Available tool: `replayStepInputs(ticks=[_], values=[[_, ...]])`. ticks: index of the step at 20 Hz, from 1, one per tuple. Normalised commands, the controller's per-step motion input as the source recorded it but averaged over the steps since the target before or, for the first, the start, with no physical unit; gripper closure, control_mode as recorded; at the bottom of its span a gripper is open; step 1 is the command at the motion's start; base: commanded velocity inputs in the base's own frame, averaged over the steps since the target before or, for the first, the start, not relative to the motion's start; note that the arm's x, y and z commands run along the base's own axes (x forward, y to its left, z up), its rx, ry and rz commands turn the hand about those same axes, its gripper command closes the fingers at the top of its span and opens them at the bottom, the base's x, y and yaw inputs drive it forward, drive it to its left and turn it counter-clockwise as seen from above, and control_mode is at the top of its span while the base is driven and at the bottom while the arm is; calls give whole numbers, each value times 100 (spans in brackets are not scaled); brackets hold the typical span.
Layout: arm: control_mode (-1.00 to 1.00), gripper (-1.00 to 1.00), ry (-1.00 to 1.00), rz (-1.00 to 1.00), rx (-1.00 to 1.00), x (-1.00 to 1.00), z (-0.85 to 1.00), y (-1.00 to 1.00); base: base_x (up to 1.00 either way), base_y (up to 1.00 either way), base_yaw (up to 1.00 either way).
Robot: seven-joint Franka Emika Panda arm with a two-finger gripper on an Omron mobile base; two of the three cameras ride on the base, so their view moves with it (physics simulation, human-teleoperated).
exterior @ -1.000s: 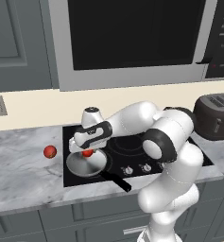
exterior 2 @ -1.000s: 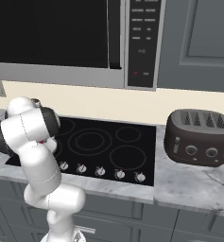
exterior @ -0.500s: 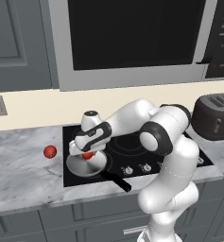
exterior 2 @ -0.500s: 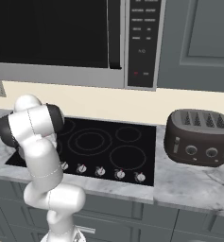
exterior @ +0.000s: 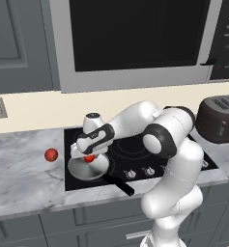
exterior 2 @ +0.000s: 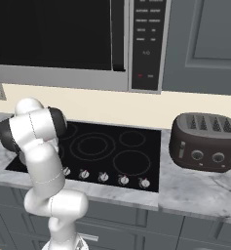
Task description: Place the pan on the front left burner on the stove. Then place the tomato and the onion in the pan and turn on the front left burner.
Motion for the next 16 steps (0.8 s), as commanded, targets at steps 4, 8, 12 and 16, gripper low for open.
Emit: replayStepInputs(ticks=[4,8,12,16], values=[[-100,-100,0,0,0,0,0,0,0,0,0],[-100,-100,0,0,0,0,0,0,0,0,0],[-100,-100,0,0,0,0,21,0,0,0,0],[-100,-100,-1,0,0,0,28,4,0,0,0]])
